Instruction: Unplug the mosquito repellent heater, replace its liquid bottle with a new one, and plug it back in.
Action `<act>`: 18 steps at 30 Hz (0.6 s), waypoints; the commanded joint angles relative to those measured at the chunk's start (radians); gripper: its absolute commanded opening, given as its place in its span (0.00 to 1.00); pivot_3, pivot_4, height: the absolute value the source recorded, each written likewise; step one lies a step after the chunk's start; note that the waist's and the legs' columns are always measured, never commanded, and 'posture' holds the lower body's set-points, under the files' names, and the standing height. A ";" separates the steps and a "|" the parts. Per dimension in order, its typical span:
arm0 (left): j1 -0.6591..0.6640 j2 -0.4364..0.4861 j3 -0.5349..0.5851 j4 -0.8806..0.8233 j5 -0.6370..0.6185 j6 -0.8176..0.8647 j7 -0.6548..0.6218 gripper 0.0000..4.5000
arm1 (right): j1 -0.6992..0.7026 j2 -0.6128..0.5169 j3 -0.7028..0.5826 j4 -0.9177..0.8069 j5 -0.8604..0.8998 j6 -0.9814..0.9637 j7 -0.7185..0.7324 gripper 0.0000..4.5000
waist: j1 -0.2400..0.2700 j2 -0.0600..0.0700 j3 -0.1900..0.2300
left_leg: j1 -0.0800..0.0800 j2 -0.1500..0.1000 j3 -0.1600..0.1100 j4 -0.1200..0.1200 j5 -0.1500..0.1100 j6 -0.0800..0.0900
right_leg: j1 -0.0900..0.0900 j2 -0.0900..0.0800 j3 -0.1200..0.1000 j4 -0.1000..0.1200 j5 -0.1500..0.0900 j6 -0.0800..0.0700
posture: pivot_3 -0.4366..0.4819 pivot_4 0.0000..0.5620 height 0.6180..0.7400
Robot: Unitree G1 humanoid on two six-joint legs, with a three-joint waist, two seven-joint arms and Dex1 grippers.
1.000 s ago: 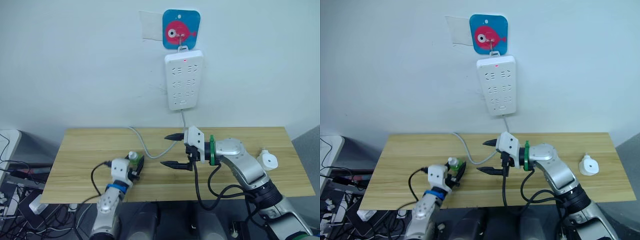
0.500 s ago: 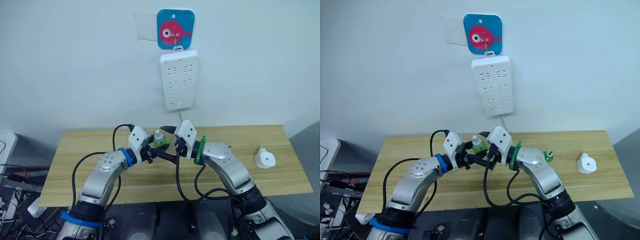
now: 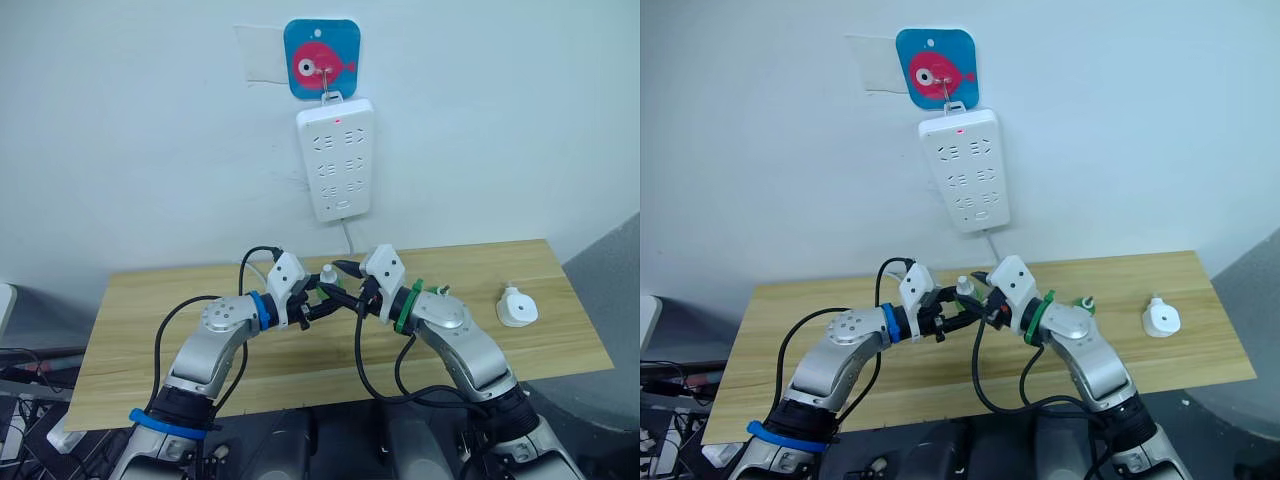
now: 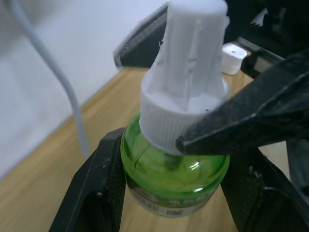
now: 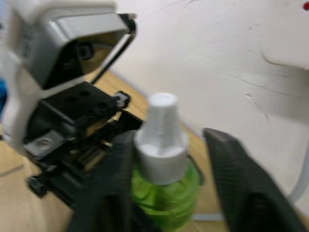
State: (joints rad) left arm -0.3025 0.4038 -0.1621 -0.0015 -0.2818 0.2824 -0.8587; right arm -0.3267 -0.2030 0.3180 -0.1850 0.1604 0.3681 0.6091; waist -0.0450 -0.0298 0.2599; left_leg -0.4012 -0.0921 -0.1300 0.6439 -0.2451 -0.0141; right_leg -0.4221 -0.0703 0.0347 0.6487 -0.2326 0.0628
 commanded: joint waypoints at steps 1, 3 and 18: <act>0.004 0.004 0.004 -0.049 -0.015 -0.013 -0.021 0.51 | -0.001 -0.019 -0.033 -0.003 -0.002 -0.013 -0.006 0.23 | -0.002 0.000 -0.001 | 0.000 0.000 0.000 0.000 0.000 0.000 | 0.000 0.000 0.000 0.000 0.000 0.000 | 0.39 0.35 1.00; 0.007 0.006 0.007 -0.054 -0.016 -0.009 -0.020 0.51 | -0.005 -0.022 -0.030 0.004 -0.002 -0.020 0.002 0.23 | -0.004 0.000 -0.001 | 0.000 0.000 0.000 0.000 0.000 0.000 | 0.000 0.000 0.000 0.000 0.000 0.000 | 0.39 0.35 1.00; -0.037 0.153 -0.095 -0.003 -0.070 -0.267 -0.536 0.51 | -0.166 -0.216 0.050 -0.005 0.220 -0.056 0.595 0.23 | 0.002 0.000 -0.004 | 0.001 0.001 0.001 0.001 0.000 0.000 | 0.001 0.001 -0.001 0.001 0.001 0.000 | 0.46 0.33 1.00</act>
State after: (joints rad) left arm -0.3191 0.5447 -0.2164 -0.0027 -0.3195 0.0815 -1.2613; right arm -0.4622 -0.4145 0.3556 -0.1799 0.3230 0.3395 1.0942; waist -0.0432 -0.0298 0.2560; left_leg -0.4000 -0.0915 -0.1294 0.6450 -0.2450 -0.0137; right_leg -0.4207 -0.0697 0.0336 0.6494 -0.2311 0.0623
